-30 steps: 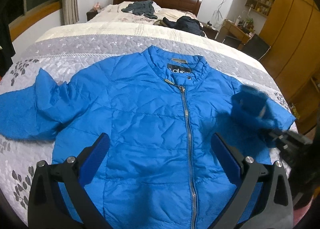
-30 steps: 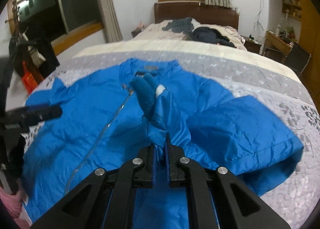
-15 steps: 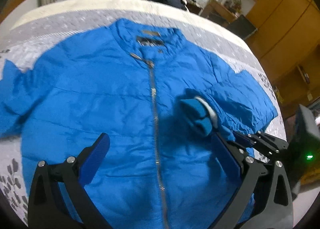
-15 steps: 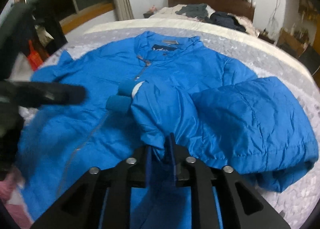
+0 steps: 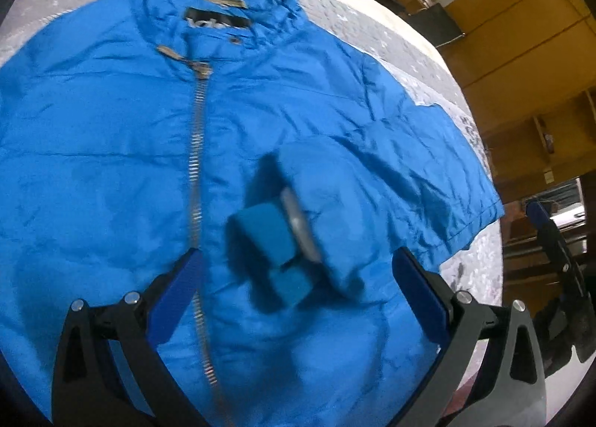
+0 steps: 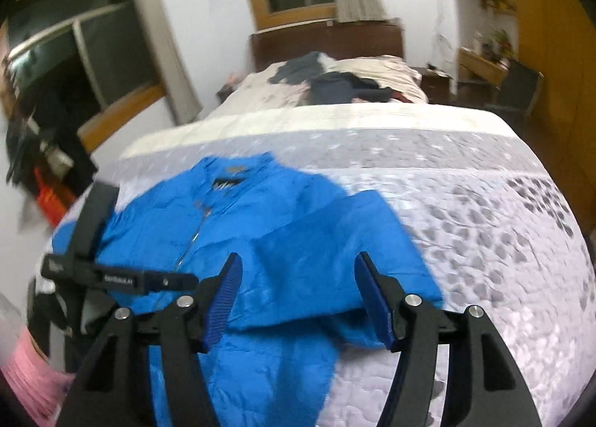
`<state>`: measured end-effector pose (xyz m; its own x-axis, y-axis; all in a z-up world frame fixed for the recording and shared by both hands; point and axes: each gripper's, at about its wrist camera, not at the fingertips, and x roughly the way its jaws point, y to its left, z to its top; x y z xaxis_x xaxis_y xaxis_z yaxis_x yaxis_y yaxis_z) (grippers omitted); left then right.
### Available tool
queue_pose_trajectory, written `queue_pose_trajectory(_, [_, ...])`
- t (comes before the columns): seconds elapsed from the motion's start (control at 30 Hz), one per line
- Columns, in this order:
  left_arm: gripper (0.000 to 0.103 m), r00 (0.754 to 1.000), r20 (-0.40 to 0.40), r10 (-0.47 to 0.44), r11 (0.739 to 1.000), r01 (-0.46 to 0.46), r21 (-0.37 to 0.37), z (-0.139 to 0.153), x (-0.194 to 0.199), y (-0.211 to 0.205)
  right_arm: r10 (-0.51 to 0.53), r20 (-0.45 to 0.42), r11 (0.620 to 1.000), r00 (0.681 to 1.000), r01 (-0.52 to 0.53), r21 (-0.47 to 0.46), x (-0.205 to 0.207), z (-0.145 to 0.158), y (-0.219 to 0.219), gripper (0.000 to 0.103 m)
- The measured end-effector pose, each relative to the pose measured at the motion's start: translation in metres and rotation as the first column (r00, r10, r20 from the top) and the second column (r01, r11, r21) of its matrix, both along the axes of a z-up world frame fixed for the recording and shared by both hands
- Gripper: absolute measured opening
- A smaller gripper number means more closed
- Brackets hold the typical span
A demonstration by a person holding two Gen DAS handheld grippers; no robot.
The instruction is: Fold small clothes
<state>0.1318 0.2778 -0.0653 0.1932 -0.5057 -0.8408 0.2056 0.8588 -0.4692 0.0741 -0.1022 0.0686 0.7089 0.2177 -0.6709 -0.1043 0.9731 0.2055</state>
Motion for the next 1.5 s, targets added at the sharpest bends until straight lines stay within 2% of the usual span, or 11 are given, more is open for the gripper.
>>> queue_pose_trajectory(0.07, [0.099, 1.000, -0.016, -0.005, 1.000, 0.005, -0.013, -0.004, 0.005, -0.008, -0.035, 0.004, 0.999, 0.999, 0.035, 0.004, 0.000, 0.002, -0.009, 0.063])
queue_pose_trajectory(0.2, [0.069, 0.999, -0.023, -0.022, 1.000, 0.023, 0.013, -0.009, 0.007, -0.027, -0.049, -0.004, 0.999, 0.999, 0.050, 0.023, 0.004, 0.003, -0.017, 0.063])
queue_pose_trajectory(0.23, [0.068, 1.000, -0.015, -0.023, 0.999, 0.024, 0.025, -0.009, 0.007, -0.030, -0.053, -0.005, 0.998, 0.999, 0.053, 0.023, 0.004, 0.003, -0.018, 0.063])
queue_pose_trajectory(0.33, [0.049, 1.000, 0.020, -0.013, 0.998, 0.012, 0.060, -0.004, 0.005, -0.037, -0.067, -0.012, 0.998, 0.998, 0.067, 0.022, 0.006, -0.001, -0.021, 0.063])
queue_pose_trajectory(0.4, [0.037, 0.999, 0.032, -0.009, 0.999, 0.008, 0.041, 0.000, 0.003, -0.038, -0.073, -0.017, 0.997, 0.997, 0.074, 0.029, 0.007, -0.003, -0.024, 0.063])
queue_pose_trajectory(0.53, [0.024, 0.997, 0.078, 0.011, 0.999, -0.013, 0.030, 0.010, 0.000, -0.034, -0.094, -0.021, 0.995, 0.995, 0.094, 0.032, 0.008, -0.005, -0.031, 0.063])
queue_pose_trajectory(0.73, [0.022, 0.981, 0.179, 0.077, 0.997, -0.073, -0.030, 0.039, -0.008, -0.001, -0.133, -0.040, 0.988, 0.990, 0.136, 0.067, 0.012, -0.010, -0.048, 0.063])
queue_pose_trajectory(0.97, [0.021, 0.949, 0.275, 0.153, 0.988, -0.140, -0.066, 0.071, -0.008, 0.048, -0.158, -0.137, 0.973, 0.978, 0.178, 0.150, 0.029, -0.039, -0.068, 0.063])
queue_pose_trajectory(1.23, [0.021, 0.931, 0.284, 0.228, 0.974, -0.212, -0.085, 0.078, -0.009, 0.111, 0.043, -0.153, 0.921, 0.987, 0.020, 0.389, 0.037, -0.054, -0.055, 0.064])
queue_pose_trajectory(1.37, [0.021, 0.910, 0.311, 0.276, 0.961, -0.273, -0.052, 0.077, -0.009, 0.144, 0.042, -0.136, 0.927, 0.990, 0.012, 0.375, 0.035, -0.049, -0.048, 0.065])
queue_pose_trajectory(1.5, [0.020, 0.903, 0.307, 0.302, 0.951, -0.309, -0.026, 0.072, -0.003, 0.169, 0.019, -0.179, 0.938, 0.984, 0.045, 0.345, 0.040, -0.058, -0.041, 0.065])
